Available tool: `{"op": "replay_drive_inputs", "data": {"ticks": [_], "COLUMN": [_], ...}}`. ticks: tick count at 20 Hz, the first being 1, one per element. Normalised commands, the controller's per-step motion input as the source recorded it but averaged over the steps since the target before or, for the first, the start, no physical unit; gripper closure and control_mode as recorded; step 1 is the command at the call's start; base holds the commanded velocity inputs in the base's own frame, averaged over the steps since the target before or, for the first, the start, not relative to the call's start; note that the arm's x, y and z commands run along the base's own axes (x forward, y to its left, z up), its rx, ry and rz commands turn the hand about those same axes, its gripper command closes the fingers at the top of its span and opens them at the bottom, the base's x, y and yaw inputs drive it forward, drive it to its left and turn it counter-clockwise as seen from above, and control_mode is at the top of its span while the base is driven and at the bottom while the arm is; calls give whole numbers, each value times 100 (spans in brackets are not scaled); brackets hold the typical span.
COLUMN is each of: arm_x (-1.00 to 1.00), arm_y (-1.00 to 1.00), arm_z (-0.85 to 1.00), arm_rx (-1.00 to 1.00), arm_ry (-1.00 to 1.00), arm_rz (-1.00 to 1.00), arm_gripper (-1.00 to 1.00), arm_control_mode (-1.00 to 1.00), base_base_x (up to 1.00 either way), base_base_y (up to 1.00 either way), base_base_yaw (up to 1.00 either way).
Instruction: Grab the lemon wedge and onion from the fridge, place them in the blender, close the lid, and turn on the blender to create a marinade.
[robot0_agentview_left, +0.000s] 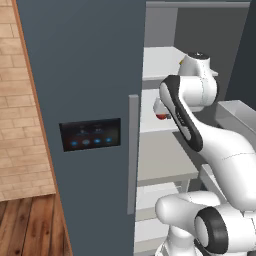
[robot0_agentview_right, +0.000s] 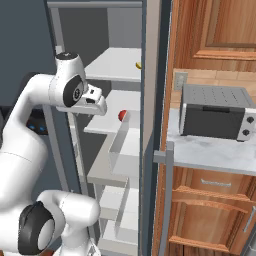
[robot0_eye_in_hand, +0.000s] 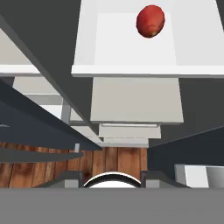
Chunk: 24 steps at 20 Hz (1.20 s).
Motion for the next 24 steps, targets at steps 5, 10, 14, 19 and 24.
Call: {"op": "replay_drive_inputs", "data": {"ticks": [5,10,14,19,24], "arm_x": [0,0,-5,7,36], "arm_y": [-5,-19,-20,-7,-24], "arm_z": [-16,-32,-2,-9,-21], "arm_rx": [0,0,2,0,-3], "arm_ry": [-12,-19,-2,-3,-1], "arm_rz": [-1,-3,0,-1,-2], "arm_gripper": [-100,-100,-100,-100,-100], "arm_control_mode": [-100,-100,-100,-100,-100], "base_base_x": [0,0,0,0,0], "base_base_y": [0,0,0,0,0], "base_base_yaw": [0,0,0,0,0]}}
